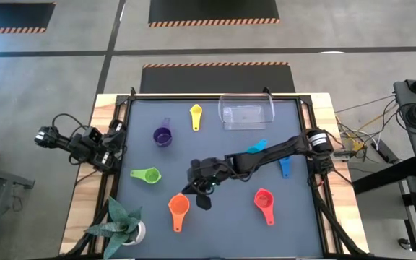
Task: Nest measuring cups in basket
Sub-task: Stack the orange measuring cup on top of the violet measuring cup
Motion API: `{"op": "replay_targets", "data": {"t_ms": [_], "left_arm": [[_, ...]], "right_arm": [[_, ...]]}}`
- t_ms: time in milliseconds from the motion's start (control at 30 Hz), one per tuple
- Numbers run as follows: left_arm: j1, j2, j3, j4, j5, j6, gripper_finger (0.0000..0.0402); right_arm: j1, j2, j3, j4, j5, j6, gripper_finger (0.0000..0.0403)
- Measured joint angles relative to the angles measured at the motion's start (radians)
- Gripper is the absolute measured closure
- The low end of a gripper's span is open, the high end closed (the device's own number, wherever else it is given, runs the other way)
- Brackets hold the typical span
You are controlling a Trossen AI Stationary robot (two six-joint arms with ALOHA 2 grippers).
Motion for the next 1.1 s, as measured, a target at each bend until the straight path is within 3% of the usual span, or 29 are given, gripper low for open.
{"op": "replay_targets", "data": {"t_ms": [233,600,933,1100], "left_arm": [[0.000,0.077,0.038,-0.051,0.000,0.007,0.0402],[-0.002,0.271,0.326,-0.545,0.000,-0.004,0.0402],[-0.002,0.332,0.370,-0.582,0.000,-0.008,0.0402],[-0.002,0.343,0.378,-0.584,0.000,-0.010,0.0402]], "right_arm": [[0.000,0.063,0.109,-0.102,0.001,-0.040,0.0394],[0.001,0.099,0.162,-0.144,0.008,-0.053,0.0394],[0.038,0.099,0.143,-0.123,0.071,-0.058,0.0394],[0.049,0.139,0.142,-0.017,0.081,-0.059,0.0394]]}}
